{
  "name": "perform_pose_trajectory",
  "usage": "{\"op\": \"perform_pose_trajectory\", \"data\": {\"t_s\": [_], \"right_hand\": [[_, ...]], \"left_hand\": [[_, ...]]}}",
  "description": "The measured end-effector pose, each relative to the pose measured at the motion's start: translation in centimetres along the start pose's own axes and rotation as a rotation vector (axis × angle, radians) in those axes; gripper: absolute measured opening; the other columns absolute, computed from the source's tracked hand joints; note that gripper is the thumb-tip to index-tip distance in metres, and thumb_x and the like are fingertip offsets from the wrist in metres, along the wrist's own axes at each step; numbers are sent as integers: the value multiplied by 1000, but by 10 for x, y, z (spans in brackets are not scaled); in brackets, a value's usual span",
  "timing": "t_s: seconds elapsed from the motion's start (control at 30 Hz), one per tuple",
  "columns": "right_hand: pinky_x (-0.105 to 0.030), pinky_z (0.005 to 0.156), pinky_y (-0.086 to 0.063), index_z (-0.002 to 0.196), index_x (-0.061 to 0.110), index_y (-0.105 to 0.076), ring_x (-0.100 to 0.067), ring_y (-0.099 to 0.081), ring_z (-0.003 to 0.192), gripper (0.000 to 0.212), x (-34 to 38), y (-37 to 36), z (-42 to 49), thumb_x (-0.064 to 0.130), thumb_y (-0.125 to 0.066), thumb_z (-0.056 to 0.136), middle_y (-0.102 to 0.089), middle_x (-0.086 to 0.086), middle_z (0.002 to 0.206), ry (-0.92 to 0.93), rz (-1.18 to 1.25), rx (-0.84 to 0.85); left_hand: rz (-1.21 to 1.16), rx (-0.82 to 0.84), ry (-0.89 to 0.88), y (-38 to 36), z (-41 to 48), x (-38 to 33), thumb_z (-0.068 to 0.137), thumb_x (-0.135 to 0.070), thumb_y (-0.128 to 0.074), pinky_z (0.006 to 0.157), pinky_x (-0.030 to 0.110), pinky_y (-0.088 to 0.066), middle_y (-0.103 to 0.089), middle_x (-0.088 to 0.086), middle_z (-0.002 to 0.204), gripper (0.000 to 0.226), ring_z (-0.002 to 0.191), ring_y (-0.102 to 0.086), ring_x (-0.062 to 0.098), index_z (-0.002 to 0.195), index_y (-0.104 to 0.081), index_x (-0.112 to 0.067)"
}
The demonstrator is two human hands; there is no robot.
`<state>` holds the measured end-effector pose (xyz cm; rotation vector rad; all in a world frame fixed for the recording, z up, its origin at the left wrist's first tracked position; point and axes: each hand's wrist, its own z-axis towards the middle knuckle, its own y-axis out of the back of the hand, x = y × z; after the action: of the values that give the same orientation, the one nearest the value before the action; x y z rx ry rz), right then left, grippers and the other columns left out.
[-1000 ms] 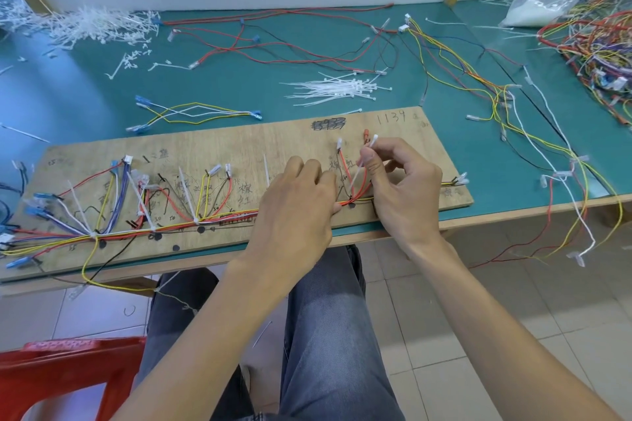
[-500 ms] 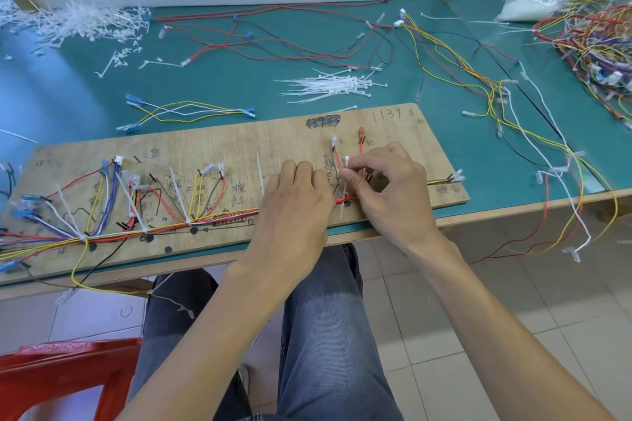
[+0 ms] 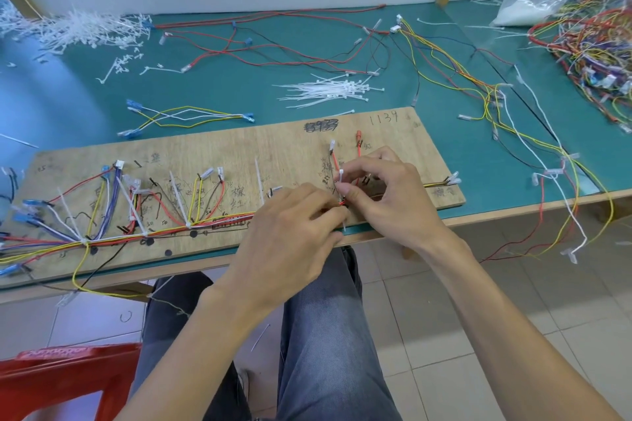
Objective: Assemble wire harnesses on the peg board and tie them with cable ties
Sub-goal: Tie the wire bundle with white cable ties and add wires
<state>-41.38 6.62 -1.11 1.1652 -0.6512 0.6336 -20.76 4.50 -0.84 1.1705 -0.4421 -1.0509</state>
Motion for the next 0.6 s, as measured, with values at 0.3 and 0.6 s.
{"op": "perform_pose_trajectory", "data": {"t_s": [0.3, 0.6], "right_hand": [[-14, 84, -49, 105, 22, -80, -7, -61, 100, 15, -1, 3, -3, 17, -81, 91, -61, 4, 98, 17, 4, 26], [-26, 81, -56, 106, 23, -82, -13, -67, 93, 18, -8, 2, -5, 15, -81, 90, -65, -1, 98, 25, 81, -4]], "left_hand": [[-96, -152, 225, -8, 15, -9, 104, -27, -62, 90, 42, -42, -70, -11, 100, 13, 96, -63, 18, 96, -72, -22], [-412, -146, 534, -9, 33, -16, 101, -31, -68, 97, 45, -36, -71, -18, 80, 11, 85, -65, 4, 96, -58, -33]]}}
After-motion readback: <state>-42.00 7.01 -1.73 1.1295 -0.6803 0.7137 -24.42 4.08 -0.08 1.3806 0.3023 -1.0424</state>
